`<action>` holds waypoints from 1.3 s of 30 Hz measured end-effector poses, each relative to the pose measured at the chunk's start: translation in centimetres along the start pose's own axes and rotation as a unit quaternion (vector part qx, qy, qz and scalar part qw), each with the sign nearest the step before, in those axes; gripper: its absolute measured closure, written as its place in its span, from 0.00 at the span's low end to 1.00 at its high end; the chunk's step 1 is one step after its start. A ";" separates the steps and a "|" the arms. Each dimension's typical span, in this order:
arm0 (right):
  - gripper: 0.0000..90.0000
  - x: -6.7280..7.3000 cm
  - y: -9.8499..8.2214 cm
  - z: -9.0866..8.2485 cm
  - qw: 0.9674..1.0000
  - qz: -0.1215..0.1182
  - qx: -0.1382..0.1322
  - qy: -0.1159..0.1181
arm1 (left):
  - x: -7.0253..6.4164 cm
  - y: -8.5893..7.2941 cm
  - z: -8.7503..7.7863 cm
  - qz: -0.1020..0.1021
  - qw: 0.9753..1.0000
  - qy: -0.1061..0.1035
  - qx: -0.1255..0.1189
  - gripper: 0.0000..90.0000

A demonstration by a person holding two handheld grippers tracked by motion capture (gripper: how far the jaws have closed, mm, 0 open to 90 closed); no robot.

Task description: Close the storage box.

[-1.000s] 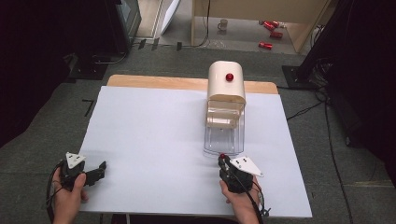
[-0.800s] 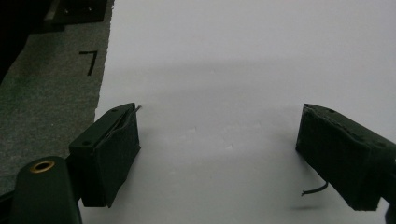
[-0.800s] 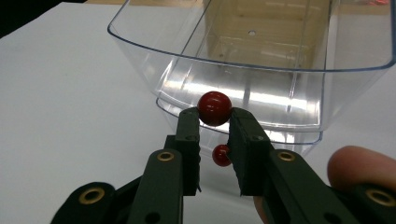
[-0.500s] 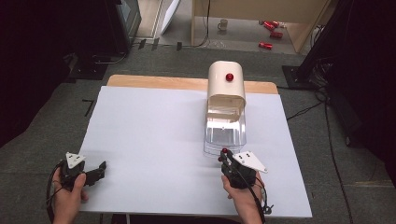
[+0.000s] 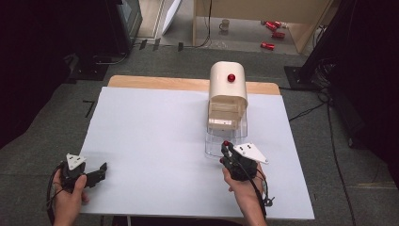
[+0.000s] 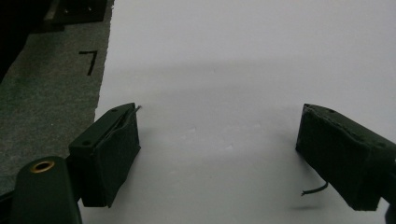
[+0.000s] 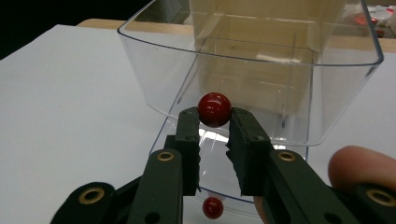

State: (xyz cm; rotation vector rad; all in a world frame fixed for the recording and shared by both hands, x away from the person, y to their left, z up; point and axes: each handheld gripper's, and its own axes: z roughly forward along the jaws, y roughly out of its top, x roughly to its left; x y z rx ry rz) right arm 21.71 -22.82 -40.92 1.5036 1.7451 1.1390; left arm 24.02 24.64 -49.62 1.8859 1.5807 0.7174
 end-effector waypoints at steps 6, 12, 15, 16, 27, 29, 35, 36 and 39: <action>0.83 -0.1 0.7 0.7 1.000 0.002 0.001 0.000 | 0.0 0.0 0.0 0.000 1.000 0.000 0.000 0.15; 0.83 -0.5 1.5 1.2 1.000 0.006 0.002 -0.005 | 0.0 0.0 0.0 0.000 1.000 0.000 0.000 0.15; 0.83 -0.7 1.8 1.5 1.000 0.007 0.004 -0.005 | 0.0 0.0 0.0 -0.002 1.000 -0.001 -0.001 0.15; 0.83 -0.8 1.9 1.7 1.000 0.007 0.005 -0.005 | 0.0 0.0 0.0 -0.002 1.000 -0.001 -0.001 0.15; 0.83 -1.4 3.0 3.2 1.000 0.012 0.012 -0.007 | 0.0 0.0 0.0 -0.002 1.000 -0.001 -0.001 0.15; 0.83 -1.5 3.2 3.5 1.000 0.012 0.014 -0.009 | 0.0 0.0 0.0 -0.001 1.000 -0.001 0.000 0.15; 0.83 -1.8 3.7 4.3 1.000 0.012 0.015 -0.013 | 0.0 0.0 0.0 -0.002 1.000 -0.001 -0.001 0.15; 0.83 -2.0 3.9 4.6 1.000 0.013 0.016 -0.015 | 0.0 0.0 0.0 -0.001 1.000 -0.001 -0.001 0.15; 0.83 -2.1 4.1 4.8 1.000 0.013 0.016 -0.016 | 0.0 0.0 0.0 -0.002 1.000 -0.001 -0.001 0.15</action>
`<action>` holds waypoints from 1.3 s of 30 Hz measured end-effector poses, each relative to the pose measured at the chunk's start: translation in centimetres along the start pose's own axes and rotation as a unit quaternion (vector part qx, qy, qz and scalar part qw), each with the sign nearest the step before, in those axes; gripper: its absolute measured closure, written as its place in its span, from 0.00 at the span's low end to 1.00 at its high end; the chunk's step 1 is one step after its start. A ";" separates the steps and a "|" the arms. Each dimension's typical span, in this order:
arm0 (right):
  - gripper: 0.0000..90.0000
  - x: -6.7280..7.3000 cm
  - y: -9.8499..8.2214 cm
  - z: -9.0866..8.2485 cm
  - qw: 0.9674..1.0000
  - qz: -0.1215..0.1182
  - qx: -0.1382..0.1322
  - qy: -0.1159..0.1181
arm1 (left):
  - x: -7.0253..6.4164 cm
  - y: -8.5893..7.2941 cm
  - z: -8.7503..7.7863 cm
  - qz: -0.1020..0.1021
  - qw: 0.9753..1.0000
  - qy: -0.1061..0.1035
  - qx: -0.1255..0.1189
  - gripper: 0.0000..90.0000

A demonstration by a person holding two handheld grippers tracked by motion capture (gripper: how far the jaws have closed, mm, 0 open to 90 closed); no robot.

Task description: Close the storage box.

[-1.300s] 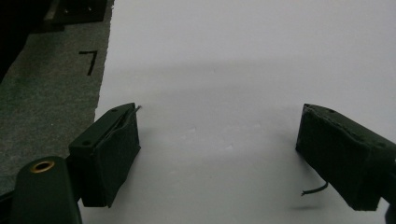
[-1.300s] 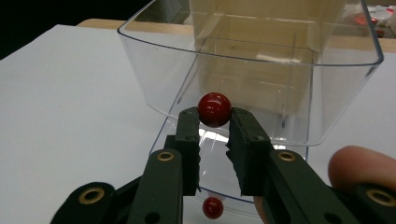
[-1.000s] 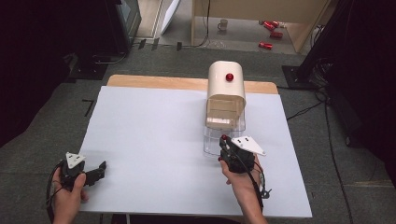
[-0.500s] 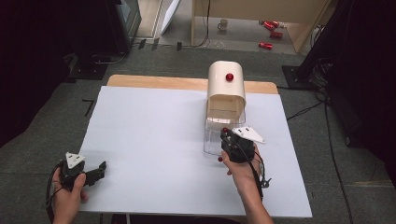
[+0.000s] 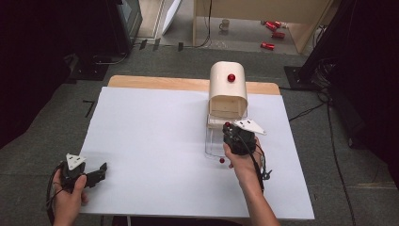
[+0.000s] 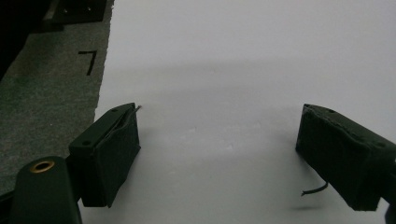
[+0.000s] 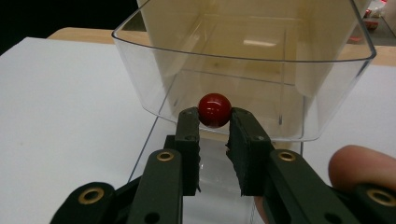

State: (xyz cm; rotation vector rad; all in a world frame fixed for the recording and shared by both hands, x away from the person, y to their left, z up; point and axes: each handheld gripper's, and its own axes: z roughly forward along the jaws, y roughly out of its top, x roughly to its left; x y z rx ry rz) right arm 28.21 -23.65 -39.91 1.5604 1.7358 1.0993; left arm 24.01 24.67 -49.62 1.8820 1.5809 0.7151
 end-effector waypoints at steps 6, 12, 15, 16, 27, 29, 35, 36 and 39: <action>0.83 -0.1 0.4 0.5 1.000 0.002 0.000 -0.003 | 0.0 0.0 0.0 0.000 1.000 0.000 0.000 0.15; 0.83 -0.3 0.7 1.1 1.000 0.002 0.000 -0.003 | 0.0 0.0 0.0 0.000 1.000 0.000 0.000 0.15; 0.83 -0.3 0.8 1.3 1.000 0.002 0.000 -0.004 | 0.0 0.0 0.0 0.000 1.000 0.000 0.000 0.15; 0.83 -0.4 0.9 1.4 1.000 0.001 0.001 -0.004 | 0.0 0.0 0.0 0.000 1.000 0.000 0.000 0.15; 0.83 -0.6 1.2 1.9 1.000 0.001 -0.001 -0.003 | 0.0 0.0 0.0 0.000 1.000 0.000 0.000 0.15; 0.83 -0.6 1.3 2.0 1.000 0.002 0.001 -0.004 | 0.0 0.0 0.0 0.000 1.000 0.000 0.000 0.15; 0.82 -0.6 1.5 2.4 1.000 0.002 -0.002 -0.008 | 0.0 0.0 0.0 0.001 1.000 0.000 0.001 0.15; 0.82 -0.6 1.5 2.4 1.000 0.002 -0.001 -0.009 | 0.0 0.0 0.0 0.001 1.000 0.000 0.001 0.15; 0.82 -0.7 1.5 2.6 1.000 0.003 -0.003 -0.009 | 0.0 0.0 0.0 0.000 1.000 0.000 0.000 0.15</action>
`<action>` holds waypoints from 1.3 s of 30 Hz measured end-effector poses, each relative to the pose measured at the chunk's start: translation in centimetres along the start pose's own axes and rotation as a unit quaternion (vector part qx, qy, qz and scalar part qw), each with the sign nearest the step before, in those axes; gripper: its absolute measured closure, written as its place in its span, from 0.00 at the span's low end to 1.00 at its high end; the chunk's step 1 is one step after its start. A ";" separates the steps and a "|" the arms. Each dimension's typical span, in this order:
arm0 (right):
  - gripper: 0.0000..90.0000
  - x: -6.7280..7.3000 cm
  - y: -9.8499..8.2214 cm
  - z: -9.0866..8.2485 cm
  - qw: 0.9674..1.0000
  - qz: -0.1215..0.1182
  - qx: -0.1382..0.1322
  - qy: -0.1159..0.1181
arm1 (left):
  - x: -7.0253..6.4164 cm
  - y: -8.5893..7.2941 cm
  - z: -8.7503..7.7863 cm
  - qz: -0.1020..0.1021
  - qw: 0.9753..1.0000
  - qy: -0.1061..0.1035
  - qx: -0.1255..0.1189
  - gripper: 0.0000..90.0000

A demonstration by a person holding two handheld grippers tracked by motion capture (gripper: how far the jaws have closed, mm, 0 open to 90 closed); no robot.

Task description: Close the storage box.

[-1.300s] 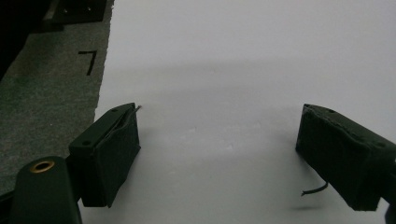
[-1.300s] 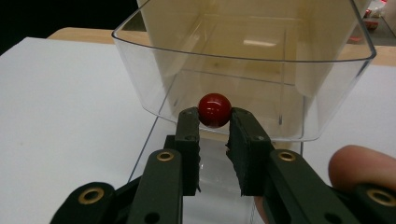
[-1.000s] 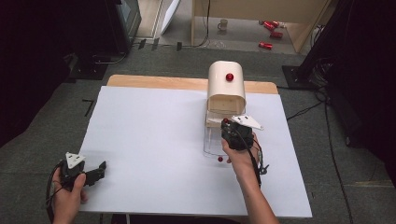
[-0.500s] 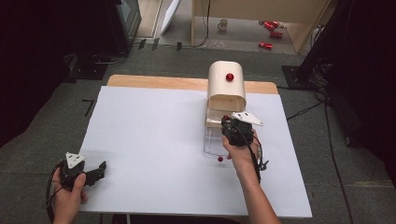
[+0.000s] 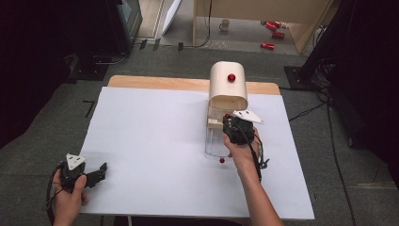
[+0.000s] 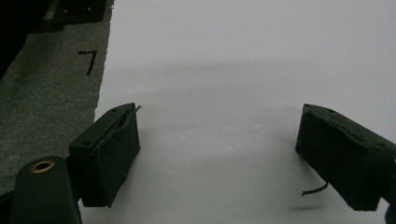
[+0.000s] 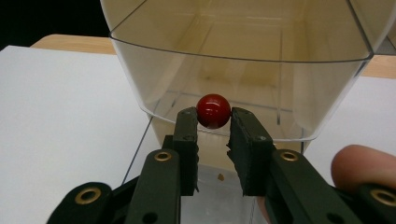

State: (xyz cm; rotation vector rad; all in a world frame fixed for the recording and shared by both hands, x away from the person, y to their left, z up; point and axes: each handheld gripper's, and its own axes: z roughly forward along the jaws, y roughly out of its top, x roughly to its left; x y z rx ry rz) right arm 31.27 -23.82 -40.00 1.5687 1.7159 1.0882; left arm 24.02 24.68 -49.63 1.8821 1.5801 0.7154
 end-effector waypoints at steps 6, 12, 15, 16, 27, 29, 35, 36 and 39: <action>0.82 0.0 0.3 0.4 1.000 -0.002 0.001 -0.004 | 0.0 0.0 0.0 0.000 1.000 0.000 0.000 0.15; 0.81 0.0 0.5 0.4 1.000 -0.003 0.004 -0.003 | 0.0 0.0 0.0 0.000 1.000 0.000 0.000 0.15; 0.71 -0.1 0.4 0.3 1.000 -0.005 0.001 0.001 | 0.0 0.0 0.0 -0.001 1.000 0.000 0.000 0.15; 0.65 -0.2 0.4 0.0 1.000 -0.002 0.000 0.008 | 0.0 0.0 0.0 -0.001 1.000 0.000 0.000 0.15; 0.19 0.1 -1.0 -2.4 1.000 -0.013 0.010 0.025 | 0.0 0.0 0.0 0.001 1.000 0.000 0.001 0.15; 0.14 0.2 -1.5 -3.0 0.999 -0.015 0.016 0.033 | 0.0 0.0 0.0 0.001 1.000 0.000 0.001 0.15; 0.07 0.4 -3.2 -4.7 0.999 -0.009 0.016 0.037 | 0.0 0.0 0.0 0.001 1.000 0.000 0.001 0.15; 0.06 0.4 -3.6 -5.0 0.999 -0.010 0.017 0.035 | 0.0 0.0 0.0 0.001 1.000 0.000 0.001 0.15; 0.05 0.4 -4.5 -5.7 0.999 -0.015 0.015 0.033 | 0.0 0.0 0.0 0.001 1.000 0.001 0.001 0.15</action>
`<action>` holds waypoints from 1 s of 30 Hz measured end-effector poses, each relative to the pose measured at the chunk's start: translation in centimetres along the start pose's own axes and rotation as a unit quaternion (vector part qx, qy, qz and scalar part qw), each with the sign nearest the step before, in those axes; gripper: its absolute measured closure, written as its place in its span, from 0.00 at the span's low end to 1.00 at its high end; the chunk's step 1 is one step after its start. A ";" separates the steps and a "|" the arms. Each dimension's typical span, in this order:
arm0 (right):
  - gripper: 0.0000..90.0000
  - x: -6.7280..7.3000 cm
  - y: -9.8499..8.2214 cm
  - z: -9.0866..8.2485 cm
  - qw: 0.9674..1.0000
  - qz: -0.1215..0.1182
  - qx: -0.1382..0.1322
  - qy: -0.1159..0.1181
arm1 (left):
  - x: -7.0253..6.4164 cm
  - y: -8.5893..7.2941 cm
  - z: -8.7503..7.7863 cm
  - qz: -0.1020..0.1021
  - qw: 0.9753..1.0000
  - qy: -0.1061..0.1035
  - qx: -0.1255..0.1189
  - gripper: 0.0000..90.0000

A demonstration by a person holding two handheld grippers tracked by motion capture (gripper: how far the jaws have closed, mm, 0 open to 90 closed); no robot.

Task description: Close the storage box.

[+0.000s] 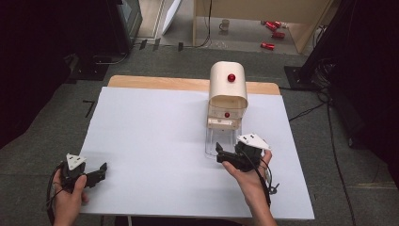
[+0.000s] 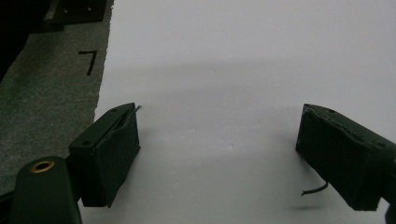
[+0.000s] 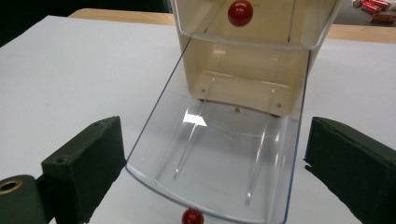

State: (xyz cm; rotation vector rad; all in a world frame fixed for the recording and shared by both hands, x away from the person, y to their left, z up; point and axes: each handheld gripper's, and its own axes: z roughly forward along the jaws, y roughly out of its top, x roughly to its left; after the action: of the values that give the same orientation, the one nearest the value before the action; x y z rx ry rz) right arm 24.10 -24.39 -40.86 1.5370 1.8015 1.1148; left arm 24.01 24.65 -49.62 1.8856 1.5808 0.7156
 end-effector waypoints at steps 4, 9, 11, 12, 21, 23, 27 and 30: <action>0.04 -0.1 -1.0 -0.8 1.000 0.005 -0.005 -0.002 | 0.0 0.0 0.0 0.001 1.000 0.000 0.000 0.15; 0.03 -0.3 -2.6 -1.3 1.000 0.008 -0.003 -0.004 | 0.0 0.0 0.0 0.001 1.000 0.000 0.000 0.15; 0.03 -0.3 -3.3 -1.3 1.000 0.009 0.001 -0.007 | 0.0 0.0 0.0 0.000 1.000 0.000 0.000 0.15; 0.03 -0.3 -3.4 -1.3 1.000 0.010 0.002 -0.008 | 0.0 0.0 0.0 0.000 1.000 0.000 0.000 0.15; 0.05 0.2 -5.6 -1.6 0.999 0.017 0.012 -0.029 | 0.0 0.0 0.0 0.000 1.000 0.001 -0.001 0.15; 0.05 0.4 -6.0 -1.5 0.999 0.018 0.015 -0.032 | 0.0 0.0 0.0 0.000 1.000 0.001 -0.001 0.15; 0.07 0.8 -6.6 -1.3 0.999 0.020 0.023 -0.041 | 0.0 0.0 0.0 0.000 1.000 0.001 -0.001 0.15; 0.07 0.8 -6.8 -1.3 0.998 0.023 0.025 -0.044 | 0.0 0.0 0.0 0.001 1.000 0.000 -0.001 0.15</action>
State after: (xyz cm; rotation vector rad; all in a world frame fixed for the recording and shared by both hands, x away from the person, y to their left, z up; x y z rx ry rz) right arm 19.18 -24.01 -45.83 1.6373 1.7567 1.0143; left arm 24.01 24.64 -49.62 1.8863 1.5790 0.7180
